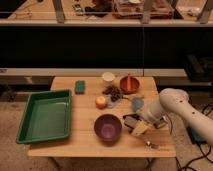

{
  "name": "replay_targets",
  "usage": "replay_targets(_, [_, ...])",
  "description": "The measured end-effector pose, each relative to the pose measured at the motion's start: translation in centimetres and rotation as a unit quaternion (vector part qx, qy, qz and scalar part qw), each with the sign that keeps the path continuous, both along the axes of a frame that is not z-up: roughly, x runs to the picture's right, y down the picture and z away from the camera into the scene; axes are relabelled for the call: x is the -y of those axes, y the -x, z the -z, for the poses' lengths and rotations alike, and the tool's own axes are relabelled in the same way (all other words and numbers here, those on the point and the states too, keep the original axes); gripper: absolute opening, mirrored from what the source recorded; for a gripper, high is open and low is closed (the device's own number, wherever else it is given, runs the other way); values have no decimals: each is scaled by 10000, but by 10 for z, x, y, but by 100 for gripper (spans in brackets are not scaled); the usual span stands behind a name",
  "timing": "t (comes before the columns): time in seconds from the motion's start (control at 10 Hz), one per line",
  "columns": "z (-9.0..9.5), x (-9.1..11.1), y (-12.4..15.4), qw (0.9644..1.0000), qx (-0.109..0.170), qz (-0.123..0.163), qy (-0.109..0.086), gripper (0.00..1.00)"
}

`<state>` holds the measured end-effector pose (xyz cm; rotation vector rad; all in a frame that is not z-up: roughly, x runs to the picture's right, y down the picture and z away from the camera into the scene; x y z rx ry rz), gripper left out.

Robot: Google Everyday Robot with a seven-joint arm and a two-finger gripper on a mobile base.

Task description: Place eraser in metal cup

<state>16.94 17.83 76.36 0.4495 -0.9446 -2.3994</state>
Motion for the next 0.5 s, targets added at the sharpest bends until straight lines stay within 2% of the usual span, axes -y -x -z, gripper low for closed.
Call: replay_targets(0.5, [3,8,-3,10000,-65,8,-62,80])
